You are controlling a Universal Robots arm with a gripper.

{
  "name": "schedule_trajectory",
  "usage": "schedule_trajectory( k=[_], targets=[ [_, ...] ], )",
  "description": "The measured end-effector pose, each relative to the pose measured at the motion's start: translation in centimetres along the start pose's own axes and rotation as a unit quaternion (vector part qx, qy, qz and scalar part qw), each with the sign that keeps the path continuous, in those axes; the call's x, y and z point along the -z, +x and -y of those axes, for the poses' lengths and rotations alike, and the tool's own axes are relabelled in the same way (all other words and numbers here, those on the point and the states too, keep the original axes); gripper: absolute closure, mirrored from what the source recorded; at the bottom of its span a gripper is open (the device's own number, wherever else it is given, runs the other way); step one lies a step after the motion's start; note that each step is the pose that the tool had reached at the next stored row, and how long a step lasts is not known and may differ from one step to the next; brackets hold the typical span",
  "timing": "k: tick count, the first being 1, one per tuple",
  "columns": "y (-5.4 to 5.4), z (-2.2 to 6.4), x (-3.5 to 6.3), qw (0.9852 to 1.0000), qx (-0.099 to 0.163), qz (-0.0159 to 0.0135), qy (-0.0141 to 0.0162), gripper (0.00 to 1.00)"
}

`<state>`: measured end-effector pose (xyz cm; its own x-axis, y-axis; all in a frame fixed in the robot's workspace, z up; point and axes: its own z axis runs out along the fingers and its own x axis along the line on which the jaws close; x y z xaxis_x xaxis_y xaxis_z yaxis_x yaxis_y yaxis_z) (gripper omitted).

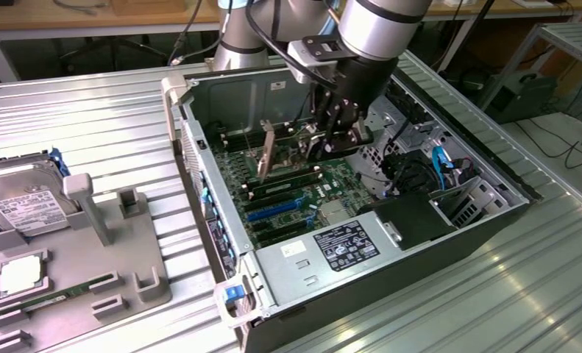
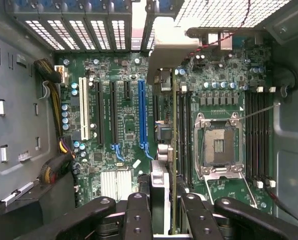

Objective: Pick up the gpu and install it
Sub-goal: 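Insert the gpu into the slot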

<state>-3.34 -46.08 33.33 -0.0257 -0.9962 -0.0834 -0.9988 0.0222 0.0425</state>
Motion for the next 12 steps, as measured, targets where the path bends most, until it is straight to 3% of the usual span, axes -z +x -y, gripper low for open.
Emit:
schedule_trajectory(
  k=[8,12],
  targets=[
    [0.1,-1.37,-0.23,1.0,0.003,0.0,-0.0002,0.72],
    [0.3,-1.65,-0.24,1.0,0.005,-0.0001,-0.0004,0.72]
  ],
)
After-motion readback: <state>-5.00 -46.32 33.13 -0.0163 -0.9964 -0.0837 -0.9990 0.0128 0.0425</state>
